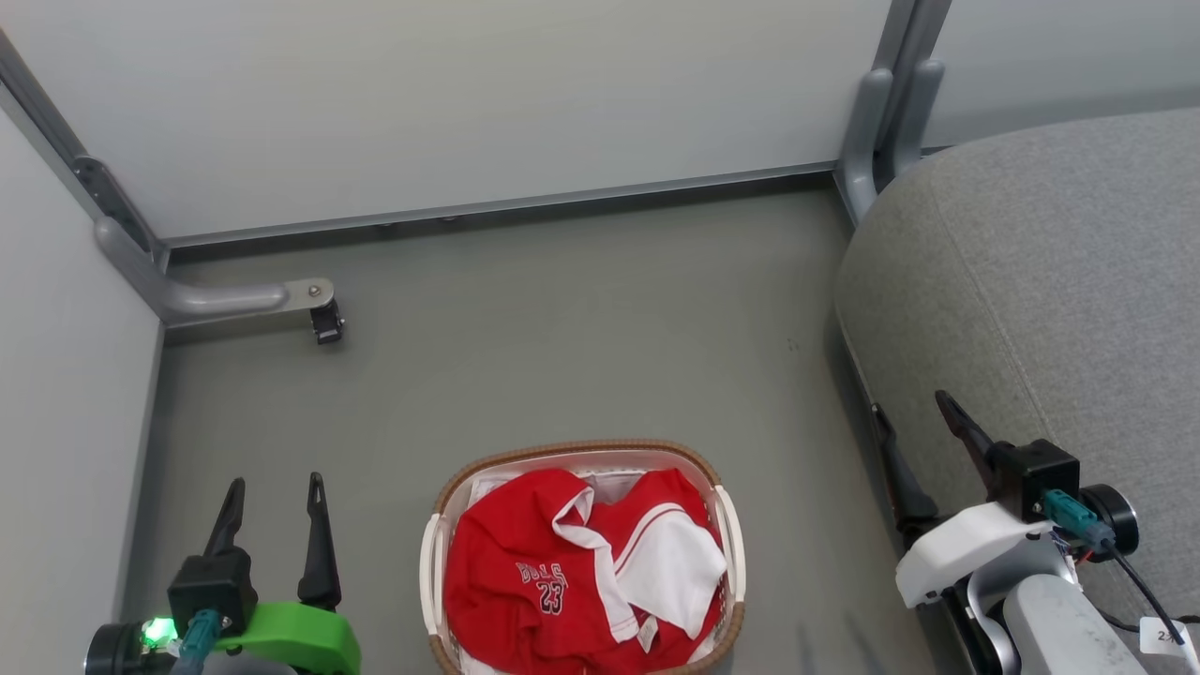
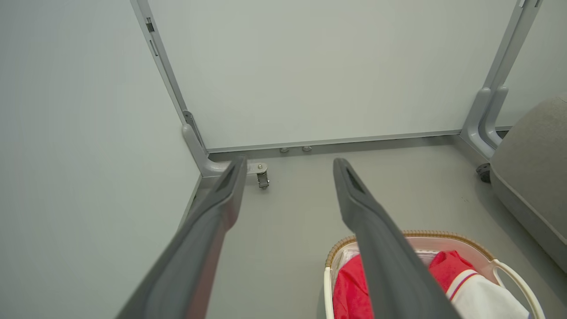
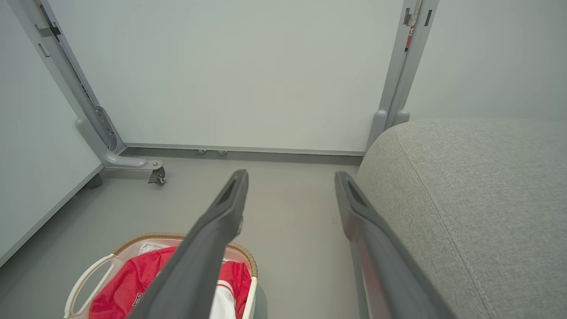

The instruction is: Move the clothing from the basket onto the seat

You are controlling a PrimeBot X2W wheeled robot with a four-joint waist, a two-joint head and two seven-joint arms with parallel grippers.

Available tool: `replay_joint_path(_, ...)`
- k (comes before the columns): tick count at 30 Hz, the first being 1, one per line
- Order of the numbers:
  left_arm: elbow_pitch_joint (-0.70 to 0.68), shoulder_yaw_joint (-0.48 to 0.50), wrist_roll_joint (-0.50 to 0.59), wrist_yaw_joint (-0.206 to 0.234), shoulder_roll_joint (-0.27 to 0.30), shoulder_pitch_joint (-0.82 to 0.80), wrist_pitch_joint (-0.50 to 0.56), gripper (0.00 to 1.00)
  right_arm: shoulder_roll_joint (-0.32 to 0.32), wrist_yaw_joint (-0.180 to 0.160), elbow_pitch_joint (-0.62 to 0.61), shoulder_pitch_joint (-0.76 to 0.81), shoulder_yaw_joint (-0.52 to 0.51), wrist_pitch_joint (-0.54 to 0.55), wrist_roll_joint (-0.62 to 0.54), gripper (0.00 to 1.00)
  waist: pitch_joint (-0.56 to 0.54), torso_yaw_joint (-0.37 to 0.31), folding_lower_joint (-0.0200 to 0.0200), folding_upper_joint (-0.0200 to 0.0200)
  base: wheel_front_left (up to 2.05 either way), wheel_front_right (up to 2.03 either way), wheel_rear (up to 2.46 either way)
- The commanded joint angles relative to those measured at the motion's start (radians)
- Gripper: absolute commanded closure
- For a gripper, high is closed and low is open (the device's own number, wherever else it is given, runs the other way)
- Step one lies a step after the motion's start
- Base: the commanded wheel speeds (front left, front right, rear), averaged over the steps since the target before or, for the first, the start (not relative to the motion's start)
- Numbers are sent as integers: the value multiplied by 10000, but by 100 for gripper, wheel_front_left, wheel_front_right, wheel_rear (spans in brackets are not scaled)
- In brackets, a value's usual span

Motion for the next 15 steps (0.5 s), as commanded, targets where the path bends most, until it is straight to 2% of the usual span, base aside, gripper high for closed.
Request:
replay_joint_path(1,12,-14,-32,-49,-3,-69,-10,0,-32,-3,-81,-212,-21,-47,-11,0,250,-36,0,0,0,0,0)
replay_joint_path(15,359,-615,-278,-128,-29,-1031,-10,0,-5,-3,-624,-1085,-6,-45,55,0,2157,-402,0,0,0,0,0)
